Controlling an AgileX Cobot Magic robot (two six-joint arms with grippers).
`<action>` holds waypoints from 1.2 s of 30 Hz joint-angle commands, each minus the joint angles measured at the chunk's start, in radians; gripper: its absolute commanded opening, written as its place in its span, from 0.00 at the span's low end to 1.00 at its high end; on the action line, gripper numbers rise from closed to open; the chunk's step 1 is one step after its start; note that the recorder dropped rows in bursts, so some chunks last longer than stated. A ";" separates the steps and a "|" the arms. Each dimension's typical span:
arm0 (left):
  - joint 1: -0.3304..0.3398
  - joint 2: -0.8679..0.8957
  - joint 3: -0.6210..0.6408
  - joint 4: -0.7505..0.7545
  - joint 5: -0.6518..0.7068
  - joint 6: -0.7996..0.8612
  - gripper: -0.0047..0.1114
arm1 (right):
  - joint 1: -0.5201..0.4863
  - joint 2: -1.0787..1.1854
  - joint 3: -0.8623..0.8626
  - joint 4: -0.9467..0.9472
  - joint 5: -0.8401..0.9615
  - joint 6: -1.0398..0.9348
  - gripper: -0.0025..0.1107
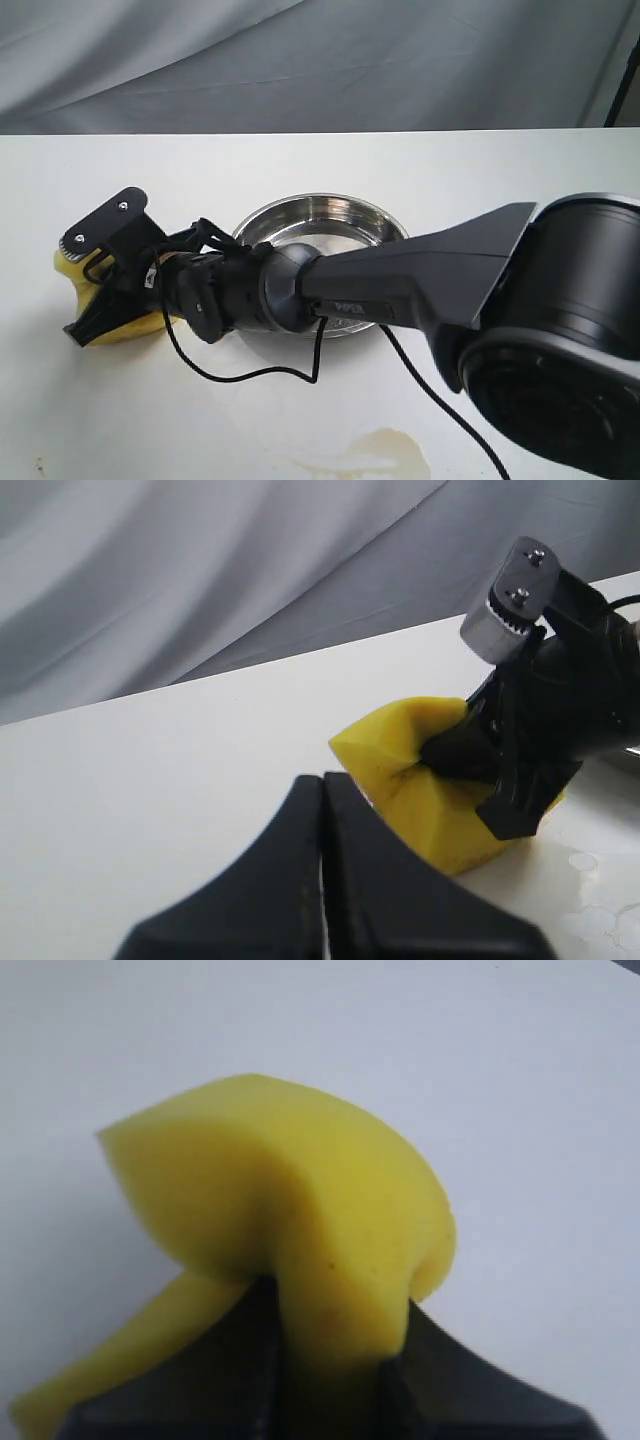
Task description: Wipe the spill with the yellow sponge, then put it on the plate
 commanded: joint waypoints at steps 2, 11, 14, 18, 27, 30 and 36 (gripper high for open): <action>-0.005 -0.005 -0.007 -0.001 -0.011 -0.006 0.04 | -0.012 -0.049 0.005 0.017 0.050 -0.001 0.02; -0.005 -0.005 -0.007 -0.001 -0.011 -0.006 0.04 | -0.012 -0.193 0.005 -0.045 0.294 -0.005 0.02; -0.005 -0.005 -0.007 -0.001 -0.011 -0.006 0.04 | -0.012 -0.210 0.005 -0.076 0.385 -0.005 0.02; -0.005 -0.005 -0.007 -0.001 -0.011 -0.006 0.04 | -0.019 -0.211 0.005 -0.114 0.515 0.008 0.02; -0.005 -0.005 -0.007 -0.001 -0.011 -0.006 0.04 | -0.050 -0.145 0.005 -0.111 0.671 0.086 0.02; -0.005 -0.005 -0.007 -0.001 -0.011 -0.006 0.04 | -0.050 -0.122 0.005 -0.095 0.658 0.088 0.02; -0.005 -0.005 -0.007 -0.001 -0.011 -0.006 0.04 | -0.050 -0.033 -0.063 -0.008 0.566 0.097 0.02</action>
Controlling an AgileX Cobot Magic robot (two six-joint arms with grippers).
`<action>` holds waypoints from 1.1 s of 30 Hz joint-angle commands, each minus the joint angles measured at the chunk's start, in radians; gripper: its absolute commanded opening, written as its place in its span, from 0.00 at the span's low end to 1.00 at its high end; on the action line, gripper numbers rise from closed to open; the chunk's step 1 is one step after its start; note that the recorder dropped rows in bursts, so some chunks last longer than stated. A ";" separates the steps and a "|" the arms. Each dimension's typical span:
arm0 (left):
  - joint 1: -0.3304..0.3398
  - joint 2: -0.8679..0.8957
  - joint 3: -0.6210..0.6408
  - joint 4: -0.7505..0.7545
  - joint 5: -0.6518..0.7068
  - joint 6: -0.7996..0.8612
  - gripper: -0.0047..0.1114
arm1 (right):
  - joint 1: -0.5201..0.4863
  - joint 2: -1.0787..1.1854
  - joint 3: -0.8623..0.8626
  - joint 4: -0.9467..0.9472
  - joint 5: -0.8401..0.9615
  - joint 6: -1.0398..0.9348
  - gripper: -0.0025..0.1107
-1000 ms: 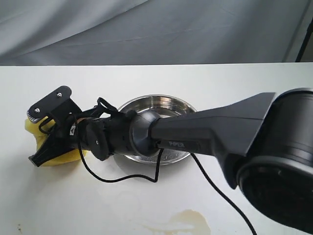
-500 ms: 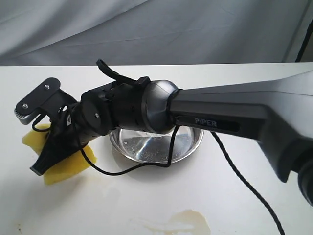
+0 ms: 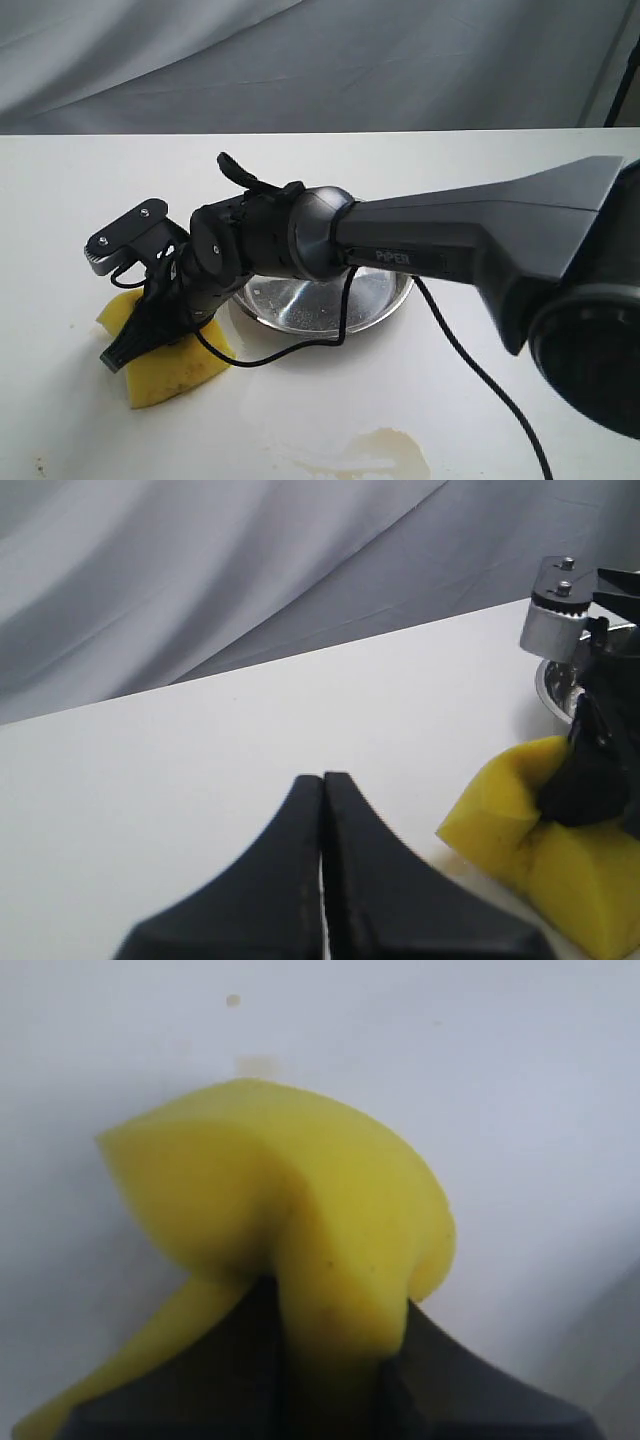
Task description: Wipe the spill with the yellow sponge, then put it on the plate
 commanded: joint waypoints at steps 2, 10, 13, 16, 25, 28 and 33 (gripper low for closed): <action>-0.005 -0.005 -0.007 -0.001 -0.011 -0.006 0.04 | -0.002 0.117 -0.132 0.041 0.017 0.026 0.02; -0.005 -0.005 -0.007 -0.001 -0.011 -0.006 0.04 | -0.002 0.293 -0.438 0.227 0.131 0.069 0.02; -0.005 -0.005 -0.007 -0.001 -0.011 -0.006 0.04 | 0.003 0.343 -0.537 0.326 0.189 0.062 0.02; -0.005 -0.005 -0.007 -0.001 -0.011 -0.006 0.04 | 0.003 0.363 -0.577 0.387 0.205 0.053 0.02; -0.005 -0.005 -0.007 -0.001 -0.011 -0.006 0.04 | 0.016 0.370 -0.593 0.422 0.285 -0.055 0.02; -0.005 -0.005 -0.007 -0.001 -0.011 -0.006 0.04 | 0.004 0.370 -0.593 0.296 0.331 -0.030 0.02; -0.005 -0.005 -0.007 -0.001 -0.011 -0.006 0.04 | -0.023 0.370 -0.593 0.093 0.431 0.078 0.02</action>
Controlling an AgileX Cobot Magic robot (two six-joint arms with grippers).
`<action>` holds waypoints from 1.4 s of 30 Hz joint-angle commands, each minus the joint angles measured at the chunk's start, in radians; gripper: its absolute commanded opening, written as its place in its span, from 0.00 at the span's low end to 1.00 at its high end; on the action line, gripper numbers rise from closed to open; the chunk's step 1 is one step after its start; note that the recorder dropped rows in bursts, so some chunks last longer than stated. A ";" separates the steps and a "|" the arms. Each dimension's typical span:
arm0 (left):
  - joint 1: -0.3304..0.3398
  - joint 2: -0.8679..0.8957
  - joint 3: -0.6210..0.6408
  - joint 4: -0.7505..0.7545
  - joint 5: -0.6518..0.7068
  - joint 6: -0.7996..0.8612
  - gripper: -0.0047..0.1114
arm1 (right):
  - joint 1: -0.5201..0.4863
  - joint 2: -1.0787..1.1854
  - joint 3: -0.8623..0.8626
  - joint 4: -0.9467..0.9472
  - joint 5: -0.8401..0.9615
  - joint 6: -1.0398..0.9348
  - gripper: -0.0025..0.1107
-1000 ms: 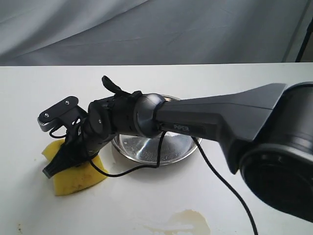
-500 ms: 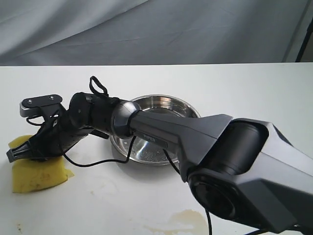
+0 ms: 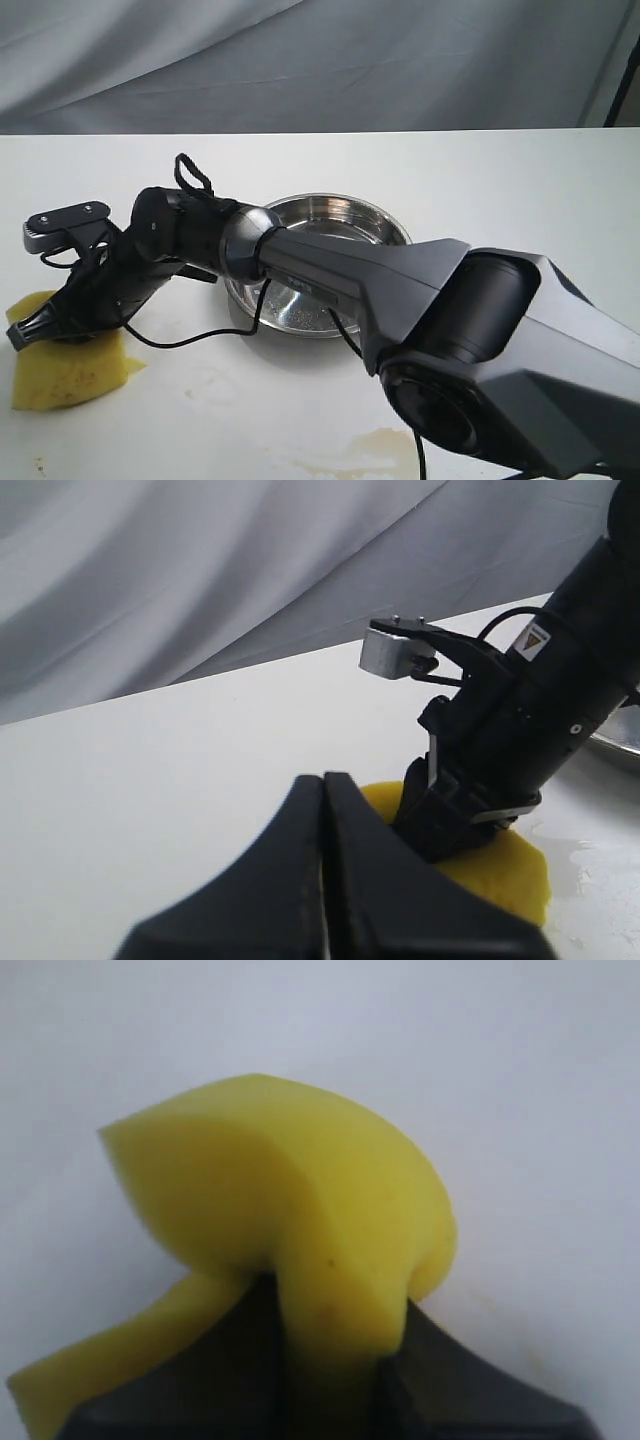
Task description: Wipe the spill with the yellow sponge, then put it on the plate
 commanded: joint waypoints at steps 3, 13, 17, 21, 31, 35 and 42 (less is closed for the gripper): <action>-0.005 -0.005 -0.007 -0.001 -0.011 -0.006 0.04 | -0.046 0.013 0.013 -0.284 0.213 0.109 0.02; -0.005 -0.005 -0.007 -0.001 -0.011 -0.006 0.04 | -0.108 -0.010 0.013 -0.345 0.398 0.088 0.02; -0.005 -0.005 -0.007 -0.001 -0.011 -0.006 0.04 | -0.111 -0.045 0.013 -0.364 0.452 0.048 0.02; -0.005 -0.005 -0.007 -0.001 -0.011 -0.006 0.04 | -0.111 -0.073 0.013 -0.368 0.480 0.023 0.02; -0.005 -0.005 -0.007 -0.001 -0.011 -0.006 0.04 | -0.114 -0.089 0.015 -0.345 0.480 0.021 0.02; -0.005 -0.005 -0.007 -0.001 -0.011 -0.006 0.04 | -0.112 -0.089 0.015 -0.297 0.348 0.034 0.02; -0.005 -0.005 -0.007 -0.001 -0.011 -0.006 0.04 | -0.076 -0.062 0.015 -0.092 0.053 0.049 0.02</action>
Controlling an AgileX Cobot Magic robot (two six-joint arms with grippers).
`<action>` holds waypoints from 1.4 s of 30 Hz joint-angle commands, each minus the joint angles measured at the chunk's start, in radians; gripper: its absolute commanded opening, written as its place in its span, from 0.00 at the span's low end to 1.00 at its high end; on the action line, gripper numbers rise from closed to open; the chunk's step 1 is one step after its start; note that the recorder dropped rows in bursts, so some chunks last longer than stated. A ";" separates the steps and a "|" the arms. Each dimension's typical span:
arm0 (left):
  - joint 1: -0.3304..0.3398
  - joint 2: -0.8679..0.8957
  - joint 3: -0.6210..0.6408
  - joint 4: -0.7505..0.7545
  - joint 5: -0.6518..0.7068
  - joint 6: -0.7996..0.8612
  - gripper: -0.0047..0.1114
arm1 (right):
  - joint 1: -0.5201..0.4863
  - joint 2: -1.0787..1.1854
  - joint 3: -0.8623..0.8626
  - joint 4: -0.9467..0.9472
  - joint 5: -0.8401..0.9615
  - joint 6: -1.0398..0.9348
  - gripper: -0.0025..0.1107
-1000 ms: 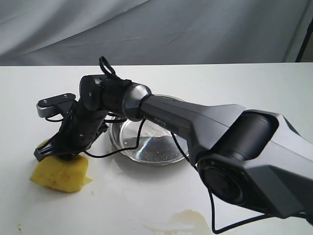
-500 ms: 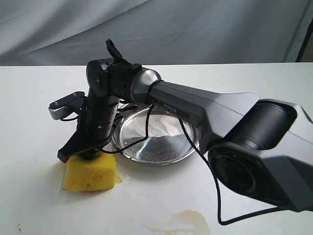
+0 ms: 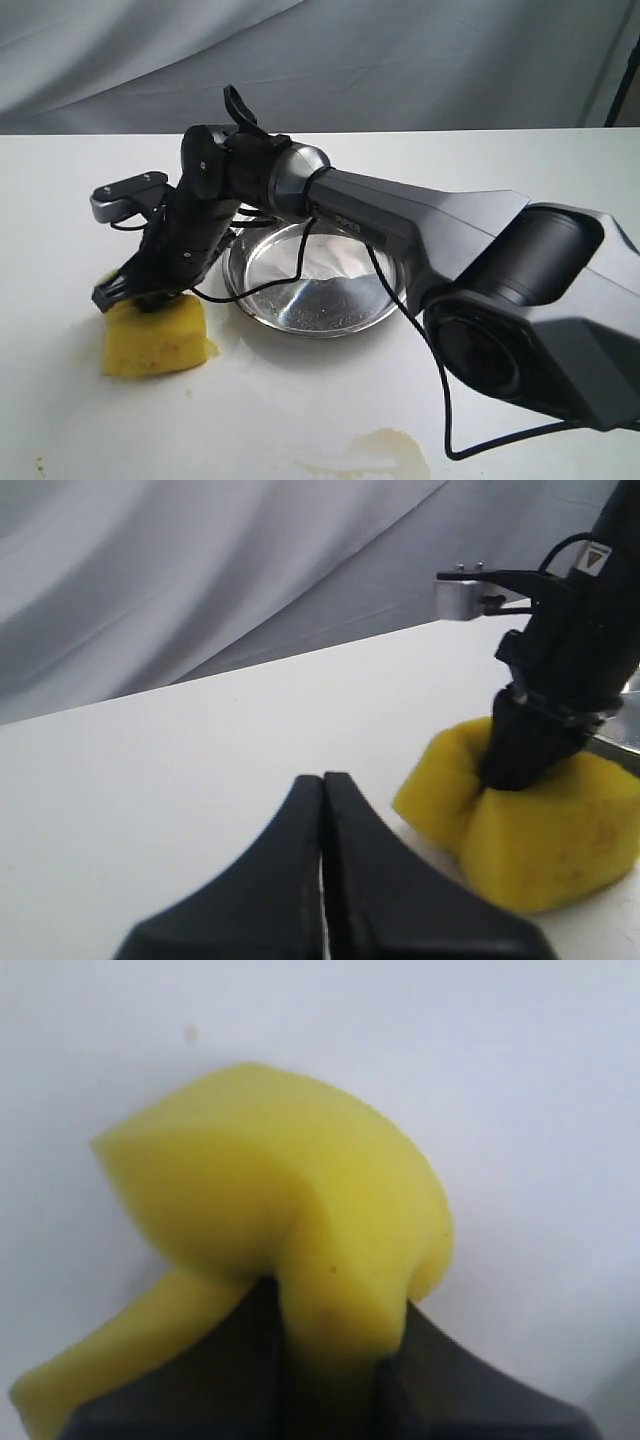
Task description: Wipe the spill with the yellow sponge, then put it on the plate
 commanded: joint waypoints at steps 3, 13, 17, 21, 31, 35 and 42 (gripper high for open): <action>-0.005 -0.005 -0.007 -0.001 -0.011 -0.006 0.04 | 0.058 0.040 0.006 0.084 -0.233 0.005 0.02; -0.005 -0.005 -0.007 -0.001 -0.011 -0.006 0.04 | 0.116 0.076 0.006 0.196 -0.192 -0.087 0.02; -0.005 -0.005 -0.007 -0.001 -0.011 -0.006 0.04 | 0.118 0.076 0.006 0.208 -0.094 -0.104 0.02; -0.005 -0.005 -0.007 -0.001 -0.011 -0.006 0.04 | 0.118 0.076 0.006 0.208 0.016 -0.149 0.02; -0.005 -0.005 -0.007 -0.001 -0.011 -0.006 0.04 | 0.114 0.066 0.006 0.004 0.259 -0.201 0.02; -0.005 -0.005 -0.007 -0.001 -0.011 -0.006 0.04 | 0.113 0.061 0.006 -0.158 0.259 -0.177 0.02; -0.005 -0.005 -0.007 -0.001 -0.011 -0.006 0.04 | 0.111 0.042 0.006 -0.227 0.259 -0.151 0.02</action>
